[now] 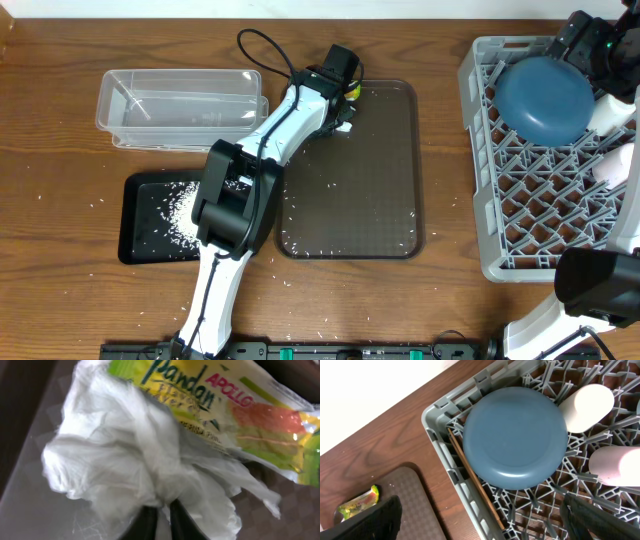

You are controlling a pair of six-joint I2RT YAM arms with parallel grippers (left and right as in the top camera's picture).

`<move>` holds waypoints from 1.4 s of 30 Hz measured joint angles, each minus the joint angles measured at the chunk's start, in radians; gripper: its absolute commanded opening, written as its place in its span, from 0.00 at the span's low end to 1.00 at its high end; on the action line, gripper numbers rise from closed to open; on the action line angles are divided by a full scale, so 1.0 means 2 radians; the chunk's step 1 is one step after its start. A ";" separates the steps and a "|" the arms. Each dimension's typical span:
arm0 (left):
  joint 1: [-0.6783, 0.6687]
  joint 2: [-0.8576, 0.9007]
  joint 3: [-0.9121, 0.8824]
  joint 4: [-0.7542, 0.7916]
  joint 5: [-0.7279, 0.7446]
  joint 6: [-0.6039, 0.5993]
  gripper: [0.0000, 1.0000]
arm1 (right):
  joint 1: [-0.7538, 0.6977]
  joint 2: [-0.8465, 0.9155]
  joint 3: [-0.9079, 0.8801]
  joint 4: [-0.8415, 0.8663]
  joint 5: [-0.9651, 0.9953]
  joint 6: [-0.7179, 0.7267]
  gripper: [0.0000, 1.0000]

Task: Sort waste into correct bins and load items into the dishwasher rack
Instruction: 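Close the left gripper on the white tissue and lift it, then carry the tissue left and drop it into the clear bin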

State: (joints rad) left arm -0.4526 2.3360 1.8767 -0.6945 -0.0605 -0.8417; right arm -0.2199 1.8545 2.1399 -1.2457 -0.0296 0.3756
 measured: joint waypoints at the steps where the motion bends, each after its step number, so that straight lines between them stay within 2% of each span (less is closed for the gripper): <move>1: 0.000 0.000 0.000 0.000 0.000 0.001 0.06 | 0.000 0.000 0.000 0.000 0.000 0.000 0.99; 10: 0.000 -0.012 -0.002 -0.053 0.000 0.015 0.06 | 0.000 0.000 0.000 0.000 0.000 0.000 0.99; 18: 0.000 -0.108 -0.003 -0.112 0.000 0.015 0.06 | 0.000 0.000 0.000 0.000 0.000 0.000 0.99; 19: 0.000 -0.122 -0.003 -0.112 0.000 0.015 0.10 | 0.000 0.000 0.000 0.000 0.000 0.000 0.99; 21: 0.000 -0.145 -0.003 -0.108 -0.001 0.016 0.52 | 0.000 0.000 0.000 0.000 0.000 0.000 0.99; 22: 0.000 -0.153 -0.003 -0.103 -0.004 0.017 0.61 | 0.000 0.000 0.000 0.000 0.000 0.000 0.99; 24: 0.000 -0.159 -0.003 -0.086 -0.008 0.017 0.65 | 0.000 0.000 0.000 0.000 0.000 0.000 0.99; 25: 0.000 -0.159 -0.003 -0.079 -0.009 0.017 0.71 | 0.000 0.000 0.000 0.000 0.000 0.000 0.99; 29: 0.000 -0.140 -0.003 -0.050 -0.013 0.015 0.77 | 0.000 0.000 0.000 0.000 0.000 0.000 0.99; 42: 0.000 -0.035 -0.003 0.041 -0.012 0.003 0.77 | 0.000 0.000 0.000 0.000 0.000 0.000 0.99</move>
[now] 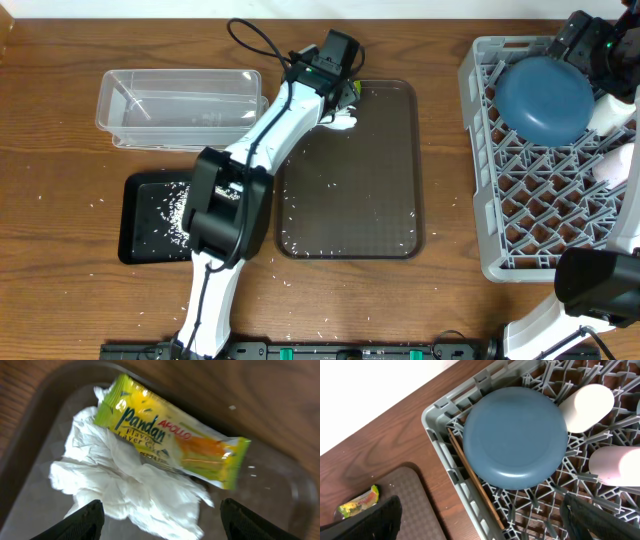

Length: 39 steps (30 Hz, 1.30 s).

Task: Sort waste into correct bins and load items into the dishwasher rack
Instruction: 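Carry the tissue left and drop it into the clear bin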

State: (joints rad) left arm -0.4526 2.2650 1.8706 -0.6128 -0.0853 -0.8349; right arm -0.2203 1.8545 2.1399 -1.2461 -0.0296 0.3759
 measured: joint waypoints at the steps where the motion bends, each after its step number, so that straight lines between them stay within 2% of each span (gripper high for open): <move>1: 0.000 0.004 0.000 0.002 0.000 0.000 0.77 | 0.000 0.000 0.000 0.000 0.000 0.000 0.99; 6: 0.000 0.023 0.000 0.005 0.000 0.000 0.76 | 0.000 0.000 0.000 0.000 0.000 0.000 0.99; 10: 0.000 0.034 0.000 0.005 0.000 -0.003 0.65 | 0.000 0.000 0.000 0.000 0.000 0.000 0.99; 16: 0.000 0.042 0.000 -0.006 0.000 -0.004 0.41 | 0.000 0.000 0.000 0.000 0.000 0.000 0.99; 17: 0.000 0.042 0.000 -0.008 0.000 -0.005 0.31 | 0.000 0.000 0.000 0.000 0.000 0.000 0.99; 18: 0.000 0.042 0.000 -0.010 0.000 -0.004 0.27 | 0.000 0.000 0.000 0.000 0.000 0.000 0.99; 20: 0.000 0.042 0.000 -0.018 0.000 -0.005 0.08 | 0.000 0.000 0.000 0.000 0.000 0.000 0.99; 21: 0.000 0.042 0.000 -0.024 0.001 -0.002 0.06 | 0.000 0.000 0.000 0.000 0.000 0.000 0.99; 32: 0.000 0.030 0.000 -0.089 0.002 -0.003 0.06 | 0.000 0.000 0.000 0.000 0.000 0.000 0.99; 39: 0.000 -0.053 0.000 -0.101 0.003 -0.003 0.06 | 0.000 0.000 0.000 0.000 0.000 0.000 0.99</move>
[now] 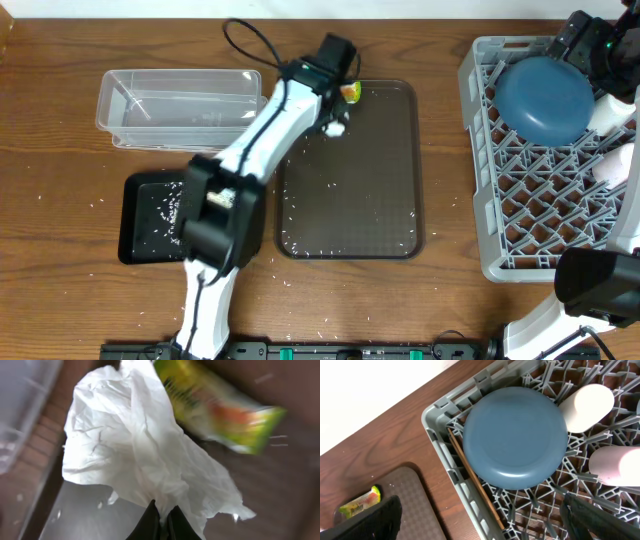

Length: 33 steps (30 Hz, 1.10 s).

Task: Sort waste into correct bins and load items into the dishwasher rack
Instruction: 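Carry the tissue left and drop it into the clear bin, then return the left gripper over the yellow wrapper on the brown tray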

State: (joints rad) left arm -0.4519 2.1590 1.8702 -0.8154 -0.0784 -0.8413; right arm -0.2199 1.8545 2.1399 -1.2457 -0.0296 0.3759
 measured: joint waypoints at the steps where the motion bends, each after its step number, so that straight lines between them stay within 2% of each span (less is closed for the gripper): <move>1: 0.000 -0.014 0.000 0.000 -0.001 0.000 0.06 | 0.000 0.000 0.000 0.000 0.000 0.000 0.99; 6: 0.010 -0.071 0.000 0.002 -0.039 0.000 0.06 | 0.000 0.000 0.000 0.000 0.000 0.000 0.99; 10: 0.035 -0.077 0.000 0.004 -0.073 0.000 0.07 | 0.000 0.000 0.000 0.000 0.000 0.000 0.99; 18: 0.132 -0.075 0.000 0.014 -0.096 0.000 0.09 | 0.000 0.000 0.000 0.000 0.000 0.000 0.99; 20: 0.155 -0.075 0.000 0.013 -0.096 0.001 0.17 | 0.000 0.000 0.000 0.000 0.000 0.000 0.99; 21: 0.167 -0.075 0.000 0.012 -0.097 0.001 0.17 | 0.000 0.000 0.000 0.000 0.000 0.000 0.99; 23: 0.191 -0.075 0.000 0.006 -0.099 0.000 0.31 | 0.000 0.000 0.000 0.000 0.000 0.000 0.99; 24: 0.201 -0.075 0.000 0.001 -0.100 0.001 0.43 | 0.000 0.000 0.000 0.000 0.000 0.000 0.99; 25: 0.208 -0.075 0.000 -0.004 -0.101 0.003 0.51 | 0.000 0.000 0.000 0.000 0.000 0.000 0.99; 26: 0.213 -0.075 0.000 -0.008 -0.101 0.002 0.55 | 0.000 0.000 0.000 0.000 0.000 0.000 0.99; 33: 0.222 -0.075 0.000 -0.025 -0.100 0.000 0.57 | 0.000 0.000 0.000 0.000 0.000 0.000 0.99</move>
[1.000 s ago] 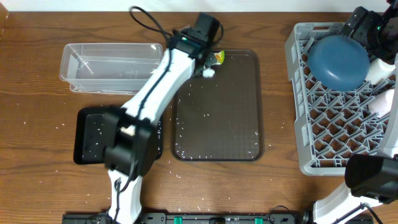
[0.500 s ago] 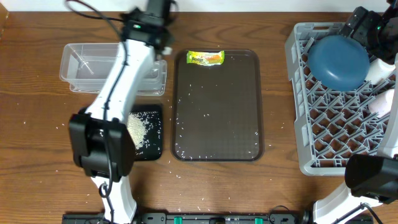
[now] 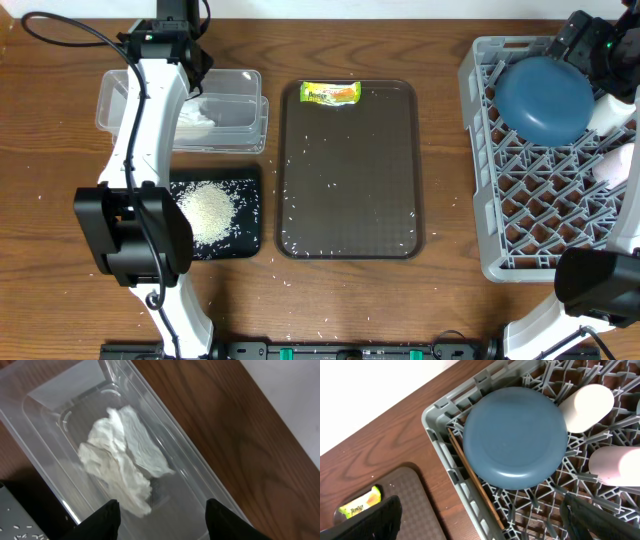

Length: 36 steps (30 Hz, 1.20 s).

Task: Sort waste into correct bins and load items into the dishwasher rack
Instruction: 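Return the left gripper over the yellow wrapper on the brown tray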

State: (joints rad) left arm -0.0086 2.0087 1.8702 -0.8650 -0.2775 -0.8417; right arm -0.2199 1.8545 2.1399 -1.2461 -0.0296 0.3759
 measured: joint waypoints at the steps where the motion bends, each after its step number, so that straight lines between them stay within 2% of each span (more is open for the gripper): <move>1: -0.001 0.000 0.000 0.000 0.006 0.000 0.54 | 0.000 0.000 0.000 0.000 0.000 0.000 0.99; 2: -0.001 0.000 0.000 0.000 0.017 0.000 0.46 | 0.000 0.000 0.000 0.000 0.000 0.000 0.99; 3: -0.001 0.000 0.000 0.001 0.029 -0.002 0.41 | 0.000 0.000 0.000 0.000 0.000 0.000 0.99; 5: -0.003 0.000 0.000 0.010 0.062 0.007 0.41 | 0.000 0.000 0.000 0.000 0.000 0.000 0.99; 7: -0.008 0.000 0.000 0.035 0.095 0.028 0.42 | 0.000 0.000 0.000 0.000 0.000 0.000 0.99; 9: -0.021 0.000 0.000 0.055 0.123 0.049 0.47 | 0.000 0.000 0.000 0.000 0.000 0.000 0.99; 14: -0.088 0.000 0.000 0.095 0.154 0.074 0.55 | 0.000 0.000 0.000 0.000 0.000 0.000 0.99; 23: -0.195 0.031 0.000 0.162 0.132 0.079 0.57 | 0.000 0.000 0.000 0.000 0.000 0.000 0.99; 32: -0.209 0.103 0.000 0.184 0.112 0.014 0.58 | 0.000 0.000 0.000 0.000 0.000 0.000 0.99; 36: -0.209 0.126 0.000 0.188 0.110 0.000 0.64 | 0.000 0.000 0.000 0.000 0.000 0.000 0.99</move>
State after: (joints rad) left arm -0.4274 2.2604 1.8702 -0.4889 -0.0582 -0.8425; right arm -0.2199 1.8545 2.1399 -1.2461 -0.0296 0.3759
